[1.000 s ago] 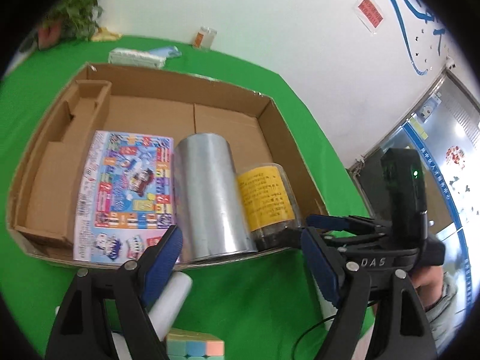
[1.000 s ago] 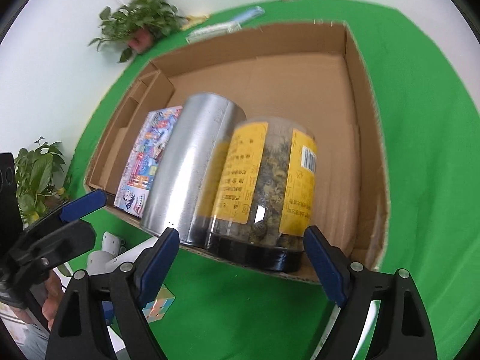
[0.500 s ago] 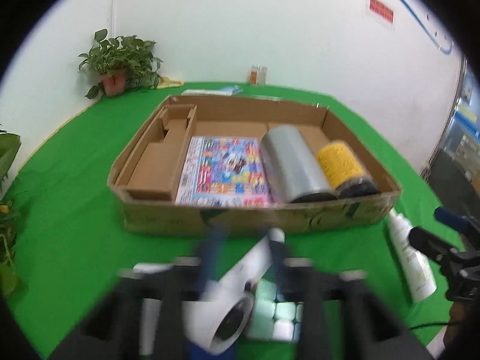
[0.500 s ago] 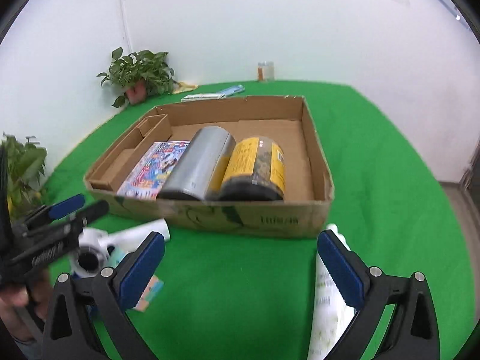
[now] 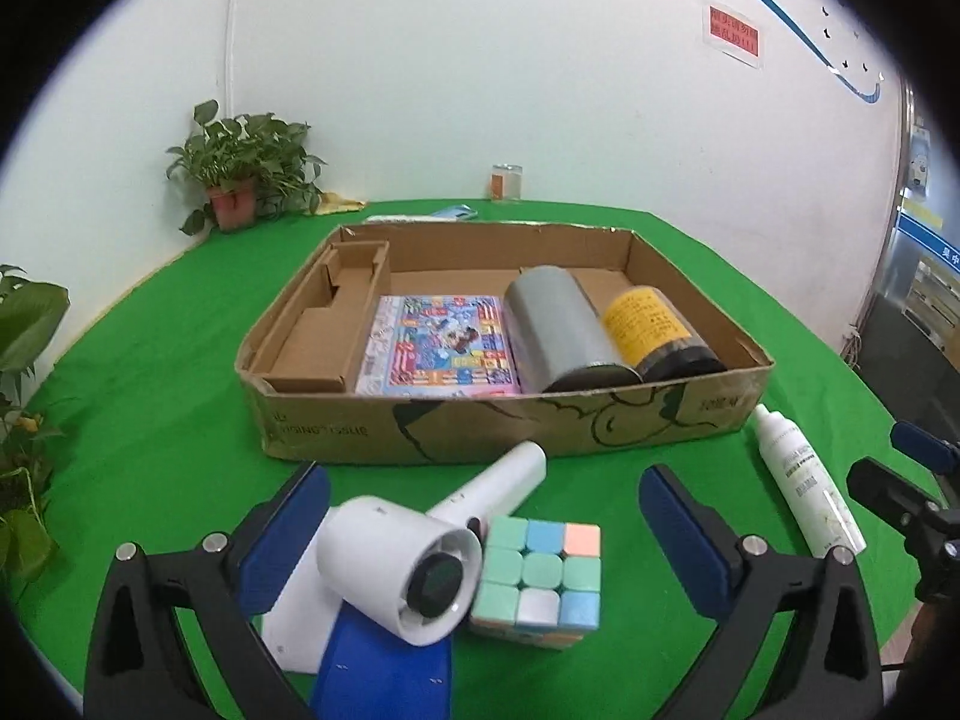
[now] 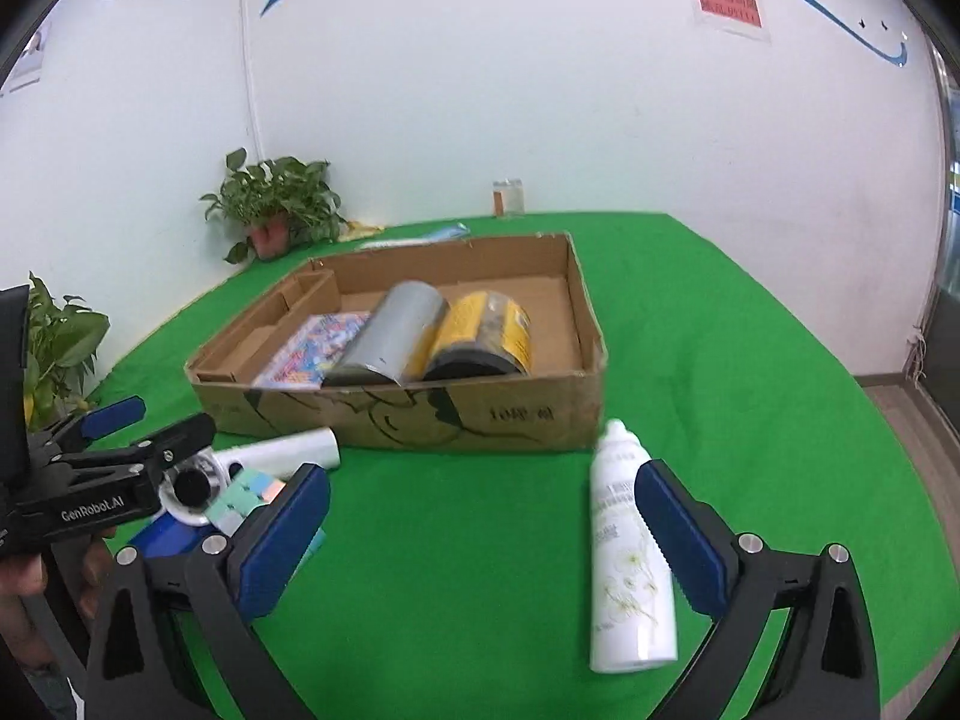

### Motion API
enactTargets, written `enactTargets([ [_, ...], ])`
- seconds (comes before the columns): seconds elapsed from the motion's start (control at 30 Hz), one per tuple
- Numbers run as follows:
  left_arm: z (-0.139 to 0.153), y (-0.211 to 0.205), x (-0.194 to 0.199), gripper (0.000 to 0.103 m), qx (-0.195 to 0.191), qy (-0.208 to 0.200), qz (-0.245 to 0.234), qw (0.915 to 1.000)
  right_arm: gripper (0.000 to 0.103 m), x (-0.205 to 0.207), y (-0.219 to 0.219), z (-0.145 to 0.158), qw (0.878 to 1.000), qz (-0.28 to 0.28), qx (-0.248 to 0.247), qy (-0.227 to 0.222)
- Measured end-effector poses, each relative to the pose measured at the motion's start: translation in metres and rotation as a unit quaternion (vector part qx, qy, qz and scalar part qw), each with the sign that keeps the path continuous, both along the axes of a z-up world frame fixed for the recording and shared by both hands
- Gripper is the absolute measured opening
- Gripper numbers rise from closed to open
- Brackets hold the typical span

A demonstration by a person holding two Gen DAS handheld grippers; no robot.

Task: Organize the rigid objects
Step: 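Withdraw both grippers and reach toward the white spray bottle, then grasp the white spray bottle with both grippers around its body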

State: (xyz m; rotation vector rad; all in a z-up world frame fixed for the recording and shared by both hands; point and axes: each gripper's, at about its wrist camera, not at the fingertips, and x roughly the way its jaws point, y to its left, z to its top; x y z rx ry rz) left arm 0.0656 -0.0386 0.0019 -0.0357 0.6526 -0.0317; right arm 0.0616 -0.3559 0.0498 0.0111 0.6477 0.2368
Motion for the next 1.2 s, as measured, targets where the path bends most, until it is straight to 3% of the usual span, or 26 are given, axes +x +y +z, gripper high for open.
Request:
enactTargets([
  [0.1,-0.005,0.001,-0.003,0.102,-0.018,0.014,-0.01,0.9997,0.101,0.005,-0.021,-0.009,1.0,-0.013,0.0,0.023],
  [0.3,-0.019,-0.004,-0.005,0.102,-0.035,0.037,-0.02,0.9985,0.076,0.022,-0.068,-0.046,0.99,-0.036,0.009,0.134],
  [0.37,-0.017,-0.009,-0.005,0.102,-0.029,0.032,-0.024,0.9987,0.055,0.024,-0.075,-0.061,0.986,-0.042,0.022,0.163],
  [0.43,-0.016,-0.011,-0.007,0.102,-0.033,0.031,-0.036,0.9984,0.043,0.027,-0.078,-0.078,0.981,-0.049,0.017,0.185],
  [0.6,-0.01,-0.014,-0.009,0.102,-0.052,0.037,-0.059,0.9962,0.042,0.024,-0.076,-0.084,0.982,-0.032,-0.012,0.188],
  [0.73,-0.014,-0.026,-0.006,0.102,-0.092,0.059,-0.108,0.9881,0.042,0.016,-0.078,-0.08,0.98,-0.031,-0.063,0.186],
  [0.83,-0.019,-0.042,-0.002,0.102,-0.136,0.087,-0.15,0.9753,0.043,0.006,-0.07,-0.077,0.976,-0.031,-0.113,0.182],
  [0.9,-0.022,-0.051,0.002,0.102,-0.175,0.109,-0.176,0.9625,0.047,-0.005,-0.059,-0.073,0.977,0.006,-0.126,0.174],
  [0.93,-0.024,-0.056,0.004,0.102,-0.19,0.121,-0.19,0.9556,0.05,-0.011,-0.054,-0.068,0.98,0.027,-0.114,0.161],
  [0.97,-0.026,-0.062,0.008,0.102,-0.205,0.135,-0.207,0.947,0.059,-0.016,-0.05,-0.061,0.984,0.049,-0.085,0.148],
  [1.03,-0.034,-0.072,0.016,0.102,-0.229,0.161,-0.234,0.9311,0.068,-0.019,-0.052,-0.052,0.988,0.058,-0.023,0.14],
  [1.1,-0.044,-0.078,0.026,0.102,-0.244,0.189,-0.231,0.9229,0.068,-0.015,-0.057,-0.051,0.988,0.046,0.017,0.148],
  [1.2,-0.05,-0.083,0.038,0.102,-0.265,0.208,-0.233,0.9124,0.068,-0.004,-0.063,-0.066,0.977,0.031,0.074,0.195],
])
